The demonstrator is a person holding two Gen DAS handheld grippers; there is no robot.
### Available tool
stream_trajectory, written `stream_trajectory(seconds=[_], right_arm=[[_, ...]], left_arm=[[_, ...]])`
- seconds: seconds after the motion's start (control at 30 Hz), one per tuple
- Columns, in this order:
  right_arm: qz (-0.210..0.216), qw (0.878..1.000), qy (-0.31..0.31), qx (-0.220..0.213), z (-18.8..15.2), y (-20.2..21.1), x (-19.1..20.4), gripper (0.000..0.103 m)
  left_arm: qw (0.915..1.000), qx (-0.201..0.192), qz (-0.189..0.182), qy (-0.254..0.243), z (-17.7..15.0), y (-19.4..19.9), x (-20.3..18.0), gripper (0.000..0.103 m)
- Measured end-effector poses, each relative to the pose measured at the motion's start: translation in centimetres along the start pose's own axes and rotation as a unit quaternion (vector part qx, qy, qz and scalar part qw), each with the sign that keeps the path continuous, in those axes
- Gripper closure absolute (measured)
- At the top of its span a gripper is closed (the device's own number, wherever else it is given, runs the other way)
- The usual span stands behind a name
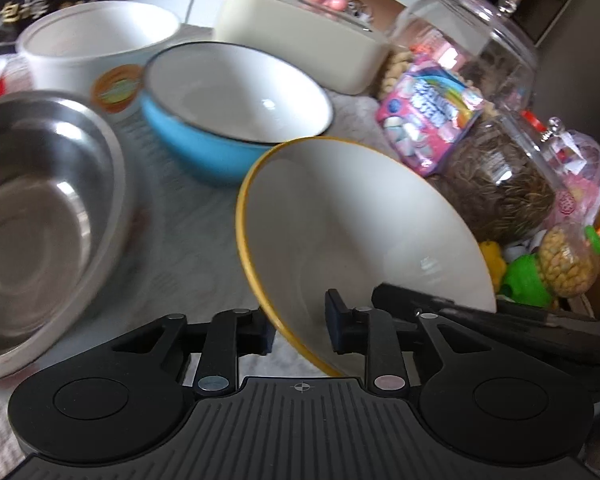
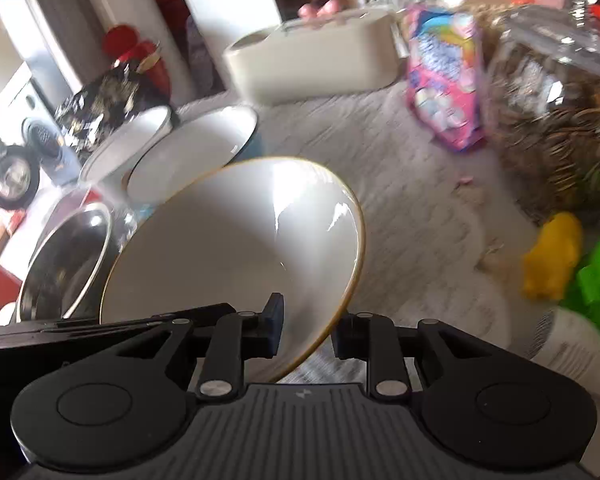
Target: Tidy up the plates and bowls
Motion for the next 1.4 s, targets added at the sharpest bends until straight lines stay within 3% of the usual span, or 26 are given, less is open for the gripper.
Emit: stream_trajectory(seconds=[0.17, 0.63, 1.03, 1.4], right_arm=[[-0.008, 1.0, 0.007, 0.025, -0.6, -1.5, 0.5, 0.078], [-0.022, 0.999, -0.028, -0.006, 1.2, -0.5, -0.2, 0.076], [-0.021, 0.999, -0.029, 0.0, 1.0, 0.1, -0.1, 0.076], [-0.049, 0.999, -0.014, 0.011, 1.0, 0.1, 0.1, 0.071]], left_arm=[[0.9999, 0.009, 0.008, 0.009, -0.4, 0.4, 0.9, 0.078], [0.9987, -0.011, -0.009, 0.049, 0.0, 1.4, 2.2, 0.078], [0.9994, -0.009, -0.006, 0.032, -0.2, 1.4, 1.6, 0.078], [0.9995, -0.002, -0.013, 0.029, -0.3, 1.2, 1.4, 0.078]])
Point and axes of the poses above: each gripper's, at about its wrist camera, not at the fingertips, and y roughly against the way its jaws point, x to its left, z to its top, the point moved 4 cm from there along -y, roughly the way its jaws point, and after that the axes turned 1 degree about z, right-handed, at the moved point
